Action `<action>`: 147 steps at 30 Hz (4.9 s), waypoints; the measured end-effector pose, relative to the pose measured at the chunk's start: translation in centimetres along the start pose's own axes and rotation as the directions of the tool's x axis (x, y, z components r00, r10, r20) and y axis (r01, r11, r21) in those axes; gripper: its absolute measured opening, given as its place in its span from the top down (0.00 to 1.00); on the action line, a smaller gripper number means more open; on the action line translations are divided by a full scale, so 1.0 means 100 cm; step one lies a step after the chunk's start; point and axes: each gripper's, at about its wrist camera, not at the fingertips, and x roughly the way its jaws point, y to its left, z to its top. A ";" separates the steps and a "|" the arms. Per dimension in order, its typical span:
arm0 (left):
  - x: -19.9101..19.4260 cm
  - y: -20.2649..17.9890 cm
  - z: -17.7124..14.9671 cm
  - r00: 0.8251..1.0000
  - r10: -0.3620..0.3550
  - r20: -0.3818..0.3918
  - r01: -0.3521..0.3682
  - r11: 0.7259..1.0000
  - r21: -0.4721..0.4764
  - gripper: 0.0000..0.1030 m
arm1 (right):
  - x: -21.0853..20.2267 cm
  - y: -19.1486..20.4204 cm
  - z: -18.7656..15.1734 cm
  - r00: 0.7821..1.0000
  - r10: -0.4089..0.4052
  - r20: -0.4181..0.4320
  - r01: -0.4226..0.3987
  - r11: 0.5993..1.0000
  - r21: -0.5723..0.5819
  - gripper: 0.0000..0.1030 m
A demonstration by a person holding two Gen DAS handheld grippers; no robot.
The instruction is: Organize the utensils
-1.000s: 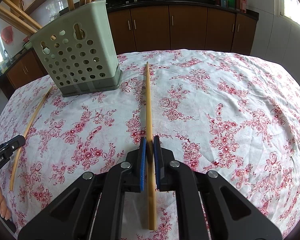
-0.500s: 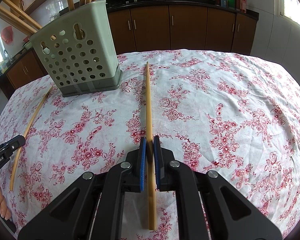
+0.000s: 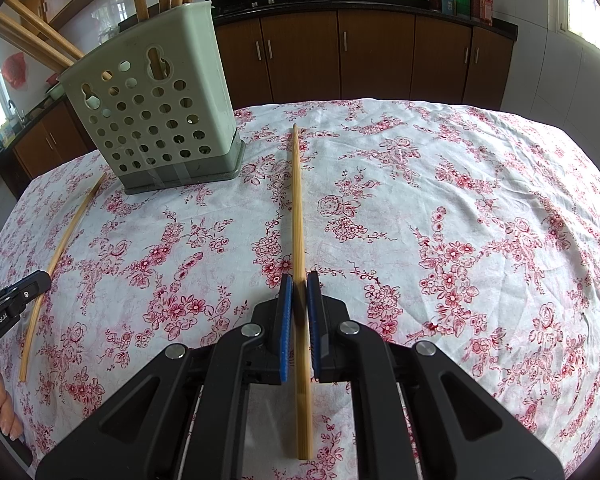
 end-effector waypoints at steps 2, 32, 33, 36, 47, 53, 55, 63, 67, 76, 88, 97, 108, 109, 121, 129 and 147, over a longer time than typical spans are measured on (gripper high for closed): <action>0.000 0.000 0.000 1.000 0.000 0.000 0.000 1.000 0.000 0.89 | 0.000 0.000 0.000 1.000 0.000 0.000 0.000 1.000 0.000 0.91; -0.018 -0.011 -0.022 0.998 0.058 -0.004 -0.057 0.994 0.095 0.92 | -0.009 -0.004 -0.012 0.999 0.044 0.004 -0.044 0.999 0.023 0.92; -0.019 -0.012 -0.022 0.998 0.060 -0.008 -0.059 0.993 0.104 0.92 | -0.010 -0.002 -0.012 0.999 0.032 0.010 -0.032 0.999 0.012 0.92; -0.038 -0.011 -0.019 0.999 0.048 0.026 -0.050 0.992 0.114 0.92 | -0.028 -0.001 -0.009 0.997 0.023 0.068 -0.022 1.000 -0.011 0.92; -0.131 -0.027 0.034 0.960 -0.018 0.279 -0.013 0.994 0.109 0.92 | -0.108 0.001 0.029 0.945 0.045 0.325 -0.038 0.999 -0.028 0.92; -0.155 -0.030 0.052 0.944 -0.078 0.321 0.041 0.992 0.121 0.92 | -0.132 0.002 0.047 0.914 0.069 0.401 -0.060 0.998 -0.036 0.92; -0.164 -0.036 0.057 0.936 -0.098 0.339 0.054 0.989 0.136 0.92 | -0.141 0.004 0.054 0.903 0.090 0.421 -0.079 0.996 -0.043 0.92; -0.198 -0.060 0.082 0.896 -0.215 0.389 0.148 0.970 0.195 0.92 | -0.183 0.024 0.079 0.822 0.201 0.533 -0.178 0.979 -0.096 0.92; -0.217 -0.073 0.098 0.864 -0.254 0.435 0.168 0.960 0.225 0.92 | -0.204 0.031 0.095 0.759 0.233 0.608 -0.207 0.972 -0.115 0.92; -0.211 -0.104 0.140 0.857 -0.229 0.461 0.108 0.956 0.273 0.92 | -0.205 0.047 0.130 0.636 0.214 0.742 -0.189 0.975 -0.120 0.92; -0.145 -0.108 0.164 0.911 -0.192 0.364 0.095 0.959 0.268 0.92 | -0.139 0.047 0.139 0.760 0.169 0.628 -0.136 0.986 -0.100 0.92; -0.137 -0.097 0.162 0.911 -0.176 0.372 0.101 0.972 0.213 0.68 | -0.144 0.046 0.135 0.774 0.173 0.609 -0.126 0.985 -0.119 0.62; -0.188 -0.059 0.132 0.863 -0.150 0.483 0.086 0.985 0.152 0.19 | -0.180 0.029 0.114 0.758 0.122 0.641 -0.078 0.992 -0.097 0.23; -0.196 -0.055 0.123 0.852 -0.140 0.505 0.074 0.986 0.148 0.12 | -0.187 0.028 0.108 0.753 0.116 0.648 -0.071 0.993 -0.095 0.12; -0.235 -0.031 0.028 0.806 0.023 0.592 -0.068 0.996 0.053 0.04 | -0.213 0.048 0.029 0.765 0.061 0.641 0.033 0.991 -0.133 0.02; -0.235 -0.022 -0.020 0.817 0.044 0.575 -0.089 0.995 0.050 0.04 | -0.208 0.048 -0.013 0.812 0.040 0.582 0.043 0.991 -0.129 0.02; -0.203 -0.026 -0.080 0.876 0.078 0.475 -0.121 0.991 0.060 0.04 | -0.182 0.047 -0.072 0.888 0.029 0.458 0.027 0.993 -0.114 0.02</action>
